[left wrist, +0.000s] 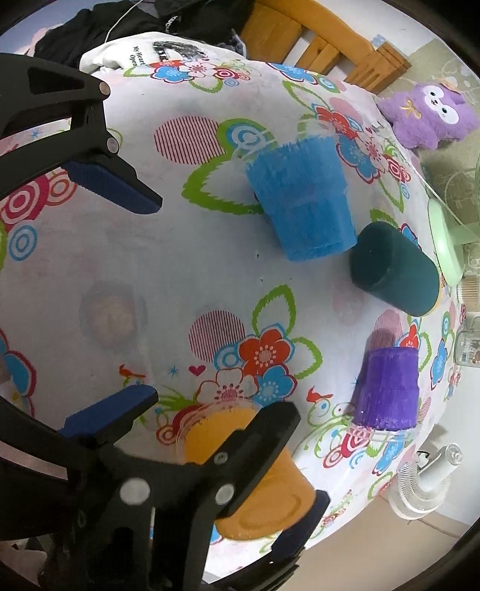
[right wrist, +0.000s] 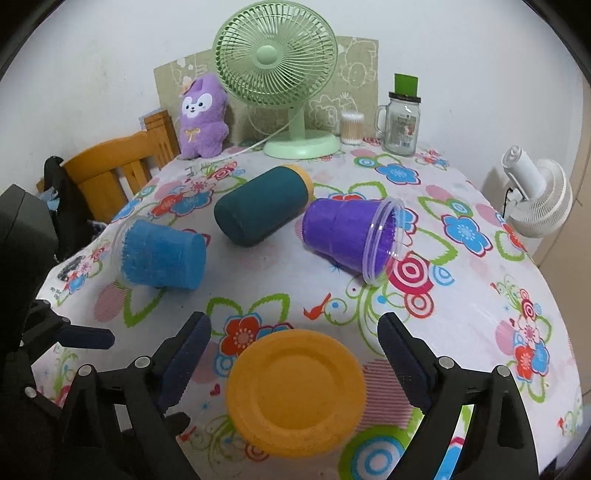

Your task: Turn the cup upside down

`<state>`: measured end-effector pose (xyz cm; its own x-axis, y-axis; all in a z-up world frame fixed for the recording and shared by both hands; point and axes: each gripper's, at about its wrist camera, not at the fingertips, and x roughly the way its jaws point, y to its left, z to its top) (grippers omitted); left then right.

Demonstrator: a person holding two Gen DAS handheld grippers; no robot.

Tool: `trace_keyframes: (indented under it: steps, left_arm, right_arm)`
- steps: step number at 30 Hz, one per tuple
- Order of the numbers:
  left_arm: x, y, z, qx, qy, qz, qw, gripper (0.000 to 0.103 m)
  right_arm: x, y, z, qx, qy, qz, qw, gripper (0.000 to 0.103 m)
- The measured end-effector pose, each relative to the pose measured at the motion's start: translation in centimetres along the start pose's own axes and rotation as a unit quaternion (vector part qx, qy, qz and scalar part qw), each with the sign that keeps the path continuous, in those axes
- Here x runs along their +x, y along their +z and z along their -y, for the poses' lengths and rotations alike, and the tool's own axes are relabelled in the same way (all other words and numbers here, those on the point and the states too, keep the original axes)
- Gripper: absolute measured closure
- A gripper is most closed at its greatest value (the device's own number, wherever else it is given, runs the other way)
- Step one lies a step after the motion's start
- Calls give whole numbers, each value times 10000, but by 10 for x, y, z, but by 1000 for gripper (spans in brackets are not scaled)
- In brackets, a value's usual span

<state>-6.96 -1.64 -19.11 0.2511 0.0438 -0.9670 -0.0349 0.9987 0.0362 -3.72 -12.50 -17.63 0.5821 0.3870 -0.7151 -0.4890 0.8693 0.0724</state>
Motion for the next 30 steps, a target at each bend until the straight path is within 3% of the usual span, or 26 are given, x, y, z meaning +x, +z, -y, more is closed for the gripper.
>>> trace_keyframes:
  steps: [7,12,22,30]
  left_arm:
    - [-16,5,-11,-509,-144,-18,9986,8]
    - [-36,14,-10,-614,-99,47,9981,8]
    - [-71,23,-7,-1027,30,421,9938,7]
    - [-95,5,-11,-1920,-53,815,9780,6]
  right_arm:
    - [-19,18,7,36,-65,-365,9993,9]
    - [-34,38,10,-5,-19,-674,9977,9]
    - [-66,66,20,-190,-4,-754,9970,9]
    - [-80,66,45,118,71,-1002,9949,9]
